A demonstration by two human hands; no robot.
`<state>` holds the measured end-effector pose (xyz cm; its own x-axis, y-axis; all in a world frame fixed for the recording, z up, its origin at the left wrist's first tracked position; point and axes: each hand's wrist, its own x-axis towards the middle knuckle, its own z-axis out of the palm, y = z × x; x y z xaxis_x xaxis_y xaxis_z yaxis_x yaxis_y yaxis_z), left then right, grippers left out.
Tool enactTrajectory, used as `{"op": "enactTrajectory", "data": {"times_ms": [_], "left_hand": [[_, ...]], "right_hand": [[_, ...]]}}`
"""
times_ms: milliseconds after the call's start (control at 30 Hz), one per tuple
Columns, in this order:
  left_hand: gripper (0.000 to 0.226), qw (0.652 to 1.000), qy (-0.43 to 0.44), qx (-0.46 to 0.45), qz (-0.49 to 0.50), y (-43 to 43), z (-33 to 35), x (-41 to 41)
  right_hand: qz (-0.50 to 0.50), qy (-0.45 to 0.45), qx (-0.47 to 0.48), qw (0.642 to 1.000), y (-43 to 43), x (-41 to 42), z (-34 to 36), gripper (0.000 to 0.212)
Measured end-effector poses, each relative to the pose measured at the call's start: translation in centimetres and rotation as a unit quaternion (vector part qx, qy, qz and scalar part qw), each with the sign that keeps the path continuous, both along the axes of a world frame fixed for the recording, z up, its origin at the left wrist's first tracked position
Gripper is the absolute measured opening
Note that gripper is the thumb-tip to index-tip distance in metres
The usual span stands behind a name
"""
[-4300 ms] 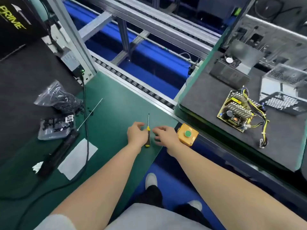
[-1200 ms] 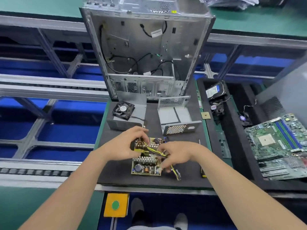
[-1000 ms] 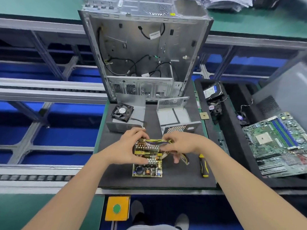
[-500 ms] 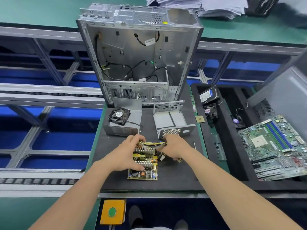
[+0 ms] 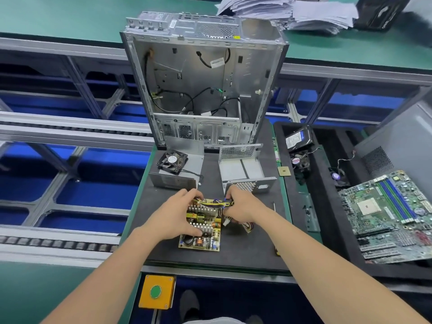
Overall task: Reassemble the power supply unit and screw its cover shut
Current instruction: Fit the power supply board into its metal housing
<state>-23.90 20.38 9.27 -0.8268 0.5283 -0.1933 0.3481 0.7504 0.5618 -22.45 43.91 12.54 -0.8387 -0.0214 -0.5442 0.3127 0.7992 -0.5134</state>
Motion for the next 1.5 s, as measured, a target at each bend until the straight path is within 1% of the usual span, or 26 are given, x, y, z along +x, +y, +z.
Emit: {"op": "enactTrajectory", "data": {"times_ms": [167,267,333,467,567,600,633,733,767,800,867,900,967,1067,1200,1333,1500], "left_hand": [[0.087,0.999,0.023,0.026,0.03,-0.3,0.1,0.6],[0.088,0.997,0.052,0.023,0.044,-0.5,0.5,1.1],[0.091,0.995,0.08,0.017,0.058,-0.5,1.2,1.4],[0.099,0.989,0.136,0.023,0.053,-0.4,3.2,1.4],[0.097,0.984,0.146,0.075,0.072,0.6,5.2,1.0],[0.097,0.981,0.147,0.093,0.08,1.1,5.9,0.7],[0.097,0.979,0.147,0.109,0.09,1.6,6.6,0.3],[0.098,0.971,0.148,0.151,0.115,3.2,8.5,-1.5],[0.098,0.968,0.151,0.162,0.12,3.6,9.0,-2.2],[0.098,0.965,0.154,0.171,0.124,4.0,9.4,-2.9],[0.098,0.961,0.152,0.191,0.128,4.8,10.1,-4.2],[0.098,0.96,0.147,0.201,0.126,5.2,10.4,-4.7],[0.098,0.961,0.14,0.211,0.114,6.1,10.7,-5.6],[0.097,0.963,0.127,0.216,0.098,7.1,11.0,-6.5],[0.096,0.959,0.092,0.252,0.092,8.4,11.0,-7.1],[0.095,0.954,0.076,0.278,0.088,10.3,10.7,-7.3],[0.095,0.94,0.076,0.312,0.116,12.7,10.1,-7.7]], "right_hand": [[0.014,0.037,-0.043,0.998,-0.6,0.4,0.1,0.032],[0.025,0.059,-0.051,0.997,-0.8,0.4,0.4,0.022],[0.026,0.063,-0.055,0.996,-0.7,0.2,1.2,0.02],[0.017,0.047,-0.112,0.993,0.4,-0.5,4.7,0.023],[0.072,0.104,-0.076,0.989,1.4,-1.5,7.9,0.037],[0.083,0.124,-0.066,0.987,1.7,-1.9,9.0,0.039],[0.089,0.139,-0.061,0.984,2.0,-2.2,9.9,0.037],[0.1,0.165,-0.064,0.979,3.0,-3.2,12.3,0.014],[0.104,0.166,-0.063,0.979,3.4,-3.4,13.0,0.014],[0.115,0.167,-0.052,0.978,3.8,-3.7,13.6,0.028],[0.14,0.18,-0.002,0.974,4.5,-4.1,14.2,0.063],[0.151,0.193,0.032,0.969,4.7,-4.4,14.3,0.075],[0.16,0.212,0.087,0.96,4.8,-4.8,14.1,0.085],[0.156,0.225,0.121,0.954,5.5,-5.4,13.9,0.087],[0.161,0.213,0.147,0.953,7.2,-6.3,13.9,0.09],[0.172,0.208,0.155,0.95,8.9,-7.3,14.0,0.079],[0.182,0.267,0.166,0.932,11.2,-8.4,14.3,0.072]]}}
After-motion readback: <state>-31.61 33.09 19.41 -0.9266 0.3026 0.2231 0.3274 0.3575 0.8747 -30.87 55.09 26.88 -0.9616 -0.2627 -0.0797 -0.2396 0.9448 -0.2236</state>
